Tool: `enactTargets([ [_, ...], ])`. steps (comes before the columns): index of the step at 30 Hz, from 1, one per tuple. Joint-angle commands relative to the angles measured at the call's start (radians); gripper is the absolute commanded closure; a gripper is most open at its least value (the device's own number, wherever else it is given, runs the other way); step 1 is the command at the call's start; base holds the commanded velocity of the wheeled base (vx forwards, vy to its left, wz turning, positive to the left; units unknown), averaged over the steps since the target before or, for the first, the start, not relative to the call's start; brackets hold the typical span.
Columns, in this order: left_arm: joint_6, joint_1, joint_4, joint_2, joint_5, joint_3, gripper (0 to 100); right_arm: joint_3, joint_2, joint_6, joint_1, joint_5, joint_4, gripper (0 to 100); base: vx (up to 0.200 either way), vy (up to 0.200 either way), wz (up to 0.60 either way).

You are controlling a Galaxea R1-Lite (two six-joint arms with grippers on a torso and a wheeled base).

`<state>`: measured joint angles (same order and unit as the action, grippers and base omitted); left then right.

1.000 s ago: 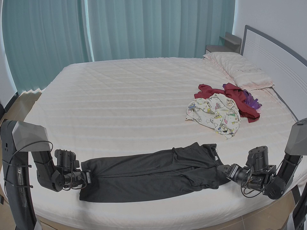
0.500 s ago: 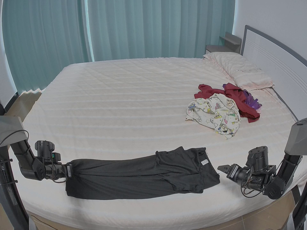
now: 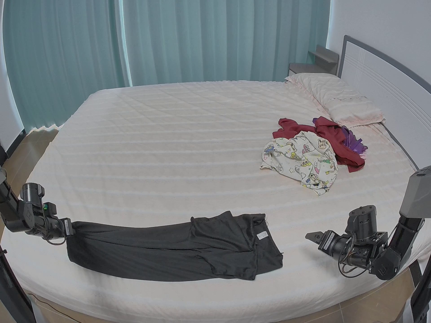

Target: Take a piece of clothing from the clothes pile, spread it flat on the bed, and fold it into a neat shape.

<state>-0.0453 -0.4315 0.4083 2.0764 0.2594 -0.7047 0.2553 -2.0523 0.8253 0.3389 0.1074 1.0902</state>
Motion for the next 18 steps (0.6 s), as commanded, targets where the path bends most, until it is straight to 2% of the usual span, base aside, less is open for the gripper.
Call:
enactTargets([
  [1,-0.002,0.002,-0.04,-0.094,0.009,-0.016,100,0.002,0.0,0.0,0.0,0.0,0.0,0,0.0,0.0,0.0],
  [4,0.061,0.112,-0.091,-0.144,-0.028,-0.002,100,0.001,0.0,0.0,0.003,0.0,0.0,0,0.0,0.0,0.0],
  [5,0.067,0.119,-0.094,-0.147,-0.031,-0.002,100,0.001,0.0,0.0,0.003,-0.002,0.0,0,0.0,0.0,0.0],
  [6,0.15,0.218,-0.131,-0.193,-0.074,-0.002,100,-0.001,0.001,0.0,0.003,0.0,0.0,0,0.0,0.0,0.0],
  [9,0.262,0.373,-0.184,-0.246,-0.127,-0.002,100,-0.001,0.003,0.0,0.003,-0.002,0.0,0,0.0,0.0,0.0],
  [10,0.262,0.373,-0.184,-0.246,-0.127,-0.002,100,-0.001,0.003,0.0,0.003,-0.002,0.0,0,0.0,0.0,0.0],
  [12,0.358,0.54,-0.241,-0.285,-0.196,-0.006,100,-0.001,0.003,0.0,0.006,-0.002,0.0,0,0.0,0.0,0.0],
  [14,0.421,0.645,-0.27,-0.289,-0.235,-0.015,100,-0.001,0.003,0.0,0.006,-0.002,0.0,0,0.0,0.0,0.0],
  [15,0.421,0.645,-0.27,-0.289,-0.235,-0.015,100,0.001,0.003,0.0,0.006,-0.002,0.0,0,0.0,0.0,0.0],
  [16,0.483,0.743,-0.289,-0.288,-0.273,-0.022,100,0.001,0.004,0.0,0.006,-0.002,0.0,0,0.0,0.0,0.0],
  [18,0.553,0.861,-0.299,-0.277,-0.318,-0.045,100,0.001,0.003,0.0,0.008,-0.003,0.0,0,0.0,0.0,0.0],
])
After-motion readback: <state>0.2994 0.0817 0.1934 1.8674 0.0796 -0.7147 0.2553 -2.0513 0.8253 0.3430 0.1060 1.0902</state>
